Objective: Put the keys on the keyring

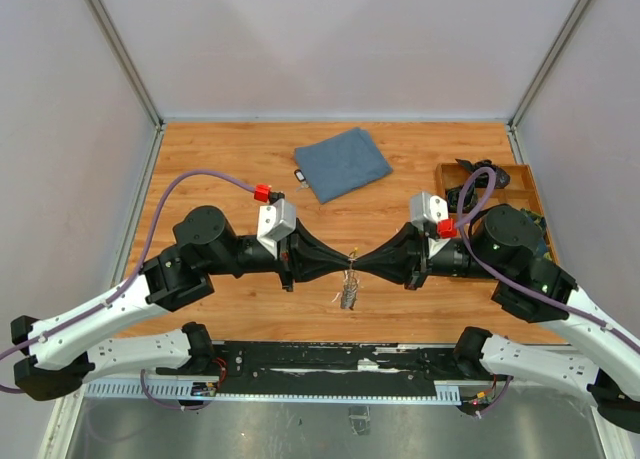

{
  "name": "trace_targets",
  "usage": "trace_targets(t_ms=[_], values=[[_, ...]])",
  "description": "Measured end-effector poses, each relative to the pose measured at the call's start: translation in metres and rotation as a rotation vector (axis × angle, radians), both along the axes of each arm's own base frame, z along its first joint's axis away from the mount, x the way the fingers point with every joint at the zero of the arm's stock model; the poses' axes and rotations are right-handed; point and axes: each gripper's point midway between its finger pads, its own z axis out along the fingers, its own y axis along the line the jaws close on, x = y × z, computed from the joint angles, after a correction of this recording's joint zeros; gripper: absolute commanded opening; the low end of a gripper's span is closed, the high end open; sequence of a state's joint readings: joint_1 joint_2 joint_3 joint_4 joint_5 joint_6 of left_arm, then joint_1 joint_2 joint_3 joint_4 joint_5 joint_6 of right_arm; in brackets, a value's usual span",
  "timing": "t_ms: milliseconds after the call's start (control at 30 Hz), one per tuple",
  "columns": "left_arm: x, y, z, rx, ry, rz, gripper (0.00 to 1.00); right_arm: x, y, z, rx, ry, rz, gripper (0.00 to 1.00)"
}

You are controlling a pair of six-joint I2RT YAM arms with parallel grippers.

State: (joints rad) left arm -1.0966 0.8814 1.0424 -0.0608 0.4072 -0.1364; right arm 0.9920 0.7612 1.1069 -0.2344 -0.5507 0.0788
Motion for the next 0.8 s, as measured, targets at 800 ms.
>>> trace_targets(t_ms=[800], values=[[0.040,0.009,-0.068,0.625,0.049,0.140,0.01,0.025,-0.017,-0.078,-0.298,-0.104,-0.097,0.32]])
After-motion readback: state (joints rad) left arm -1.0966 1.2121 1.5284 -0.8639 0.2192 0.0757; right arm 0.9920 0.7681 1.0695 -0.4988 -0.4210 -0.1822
